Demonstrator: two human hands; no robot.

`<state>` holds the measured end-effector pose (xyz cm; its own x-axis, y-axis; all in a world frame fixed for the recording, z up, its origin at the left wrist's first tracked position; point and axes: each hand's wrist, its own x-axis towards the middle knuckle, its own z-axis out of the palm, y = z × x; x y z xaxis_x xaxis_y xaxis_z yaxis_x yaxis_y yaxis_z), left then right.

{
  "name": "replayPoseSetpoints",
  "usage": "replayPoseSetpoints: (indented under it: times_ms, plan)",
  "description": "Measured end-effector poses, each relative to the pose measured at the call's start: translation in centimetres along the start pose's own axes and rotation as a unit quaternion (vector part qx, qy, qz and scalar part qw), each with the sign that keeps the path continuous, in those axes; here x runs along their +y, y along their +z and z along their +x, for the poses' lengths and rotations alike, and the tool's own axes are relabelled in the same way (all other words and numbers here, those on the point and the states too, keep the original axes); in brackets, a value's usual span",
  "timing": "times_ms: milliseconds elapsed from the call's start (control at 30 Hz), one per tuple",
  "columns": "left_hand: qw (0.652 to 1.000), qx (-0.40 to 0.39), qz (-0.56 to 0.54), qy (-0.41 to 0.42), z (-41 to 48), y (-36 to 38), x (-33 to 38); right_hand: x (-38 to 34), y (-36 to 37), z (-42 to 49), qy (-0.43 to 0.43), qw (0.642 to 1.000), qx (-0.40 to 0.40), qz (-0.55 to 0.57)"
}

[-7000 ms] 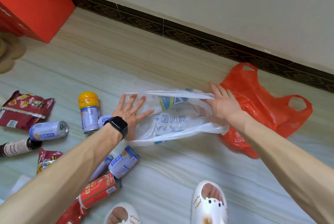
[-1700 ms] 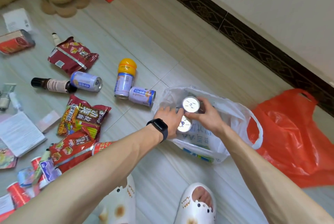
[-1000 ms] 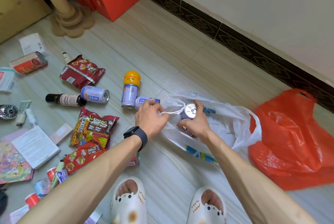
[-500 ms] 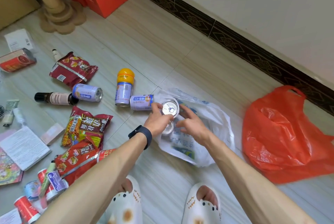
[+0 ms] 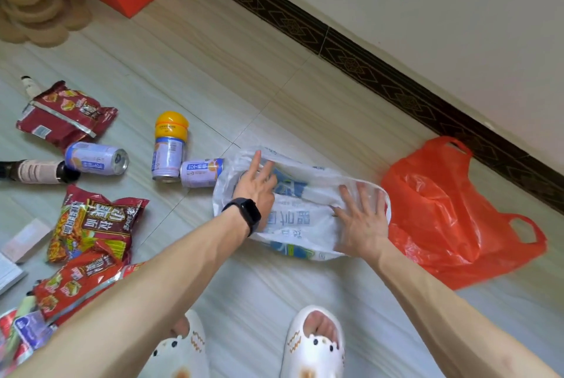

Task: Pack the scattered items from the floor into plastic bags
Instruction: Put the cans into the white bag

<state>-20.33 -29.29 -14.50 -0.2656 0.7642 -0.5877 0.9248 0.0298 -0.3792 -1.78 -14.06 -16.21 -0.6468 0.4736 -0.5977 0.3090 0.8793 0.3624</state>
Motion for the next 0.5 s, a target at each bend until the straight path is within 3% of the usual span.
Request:
replayPoseSetpoints:
  times_ms: [100, 233, 367, 500]
  plan:
    - [1.000, 0.013, 0.024, 0.013, -0.2, 0.7, -0.1, 1.0, -0.5, 0.3, 0.047, 0.999, -0.017, -0.021]
    - [0.997, -0.033, 0.062, 0.020, -0.4, -0.1, 0.2, 2.2, -2.4, 0.3, 0.094, 0.995, -0.042, -0.014]
    - [0.998, -0.017, 0.053, 0.035, -0.5, -1.1, -0.3, 2.9, -4.2, 0.1, 0.072, 0.996, -0.057, -0.019]
    - [0.995, 0.082, 0.005, 0.048, -0.6, -1.6, -1.0, 2.0, -5.2, -0.1, -0.024, 0.997, 0.066, 0.017]
